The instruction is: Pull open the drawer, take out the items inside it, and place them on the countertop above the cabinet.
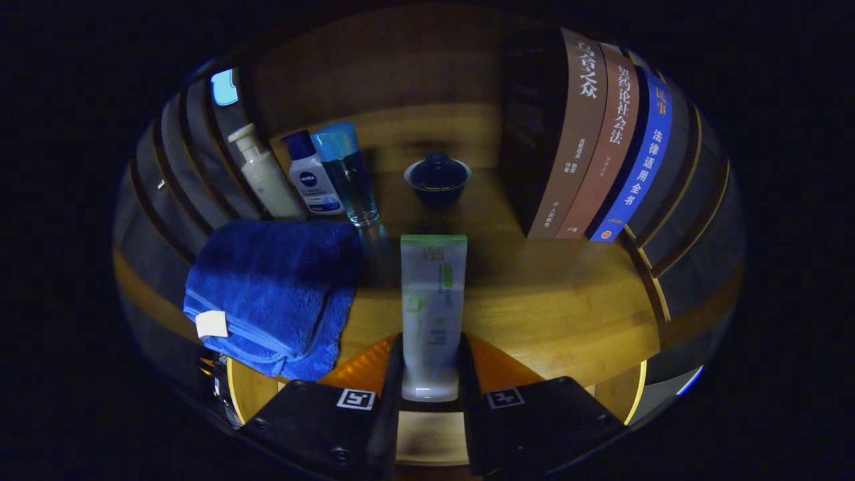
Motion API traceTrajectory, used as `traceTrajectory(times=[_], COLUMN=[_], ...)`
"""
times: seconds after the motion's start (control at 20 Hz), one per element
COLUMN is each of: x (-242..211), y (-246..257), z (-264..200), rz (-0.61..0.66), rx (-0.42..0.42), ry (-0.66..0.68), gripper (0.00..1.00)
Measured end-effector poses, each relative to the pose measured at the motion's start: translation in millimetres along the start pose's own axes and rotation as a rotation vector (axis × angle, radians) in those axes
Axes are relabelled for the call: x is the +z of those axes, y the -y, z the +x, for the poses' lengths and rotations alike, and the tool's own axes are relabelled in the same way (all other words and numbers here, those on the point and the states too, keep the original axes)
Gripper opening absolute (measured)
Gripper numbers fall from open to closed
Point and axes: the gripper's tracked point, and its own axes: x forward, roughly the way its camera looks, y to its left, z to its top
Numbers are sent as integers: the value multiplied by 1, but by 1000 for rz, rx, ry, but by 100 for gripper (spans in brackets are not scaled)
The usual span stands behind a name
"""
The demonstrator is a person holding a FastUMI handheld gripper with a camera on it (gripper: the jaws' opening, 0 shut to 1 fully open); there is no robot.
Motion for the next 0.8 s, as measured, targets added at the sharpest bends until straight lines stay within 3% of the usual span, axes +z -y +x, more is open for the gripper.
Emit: traceTrajectory(times=[0.15,0.3,0.5,0.7,0.8], x=[14,14,6,-10,-20], y=[-7,-7,-11,-20,-26], z=[-7,-20,-51,-101,-131], rz=[16,7,-18,-25,-28], rx=[27,28,17,23,38], ry=[54,70,120,210,285], gripper=[56,78,80,99,100])
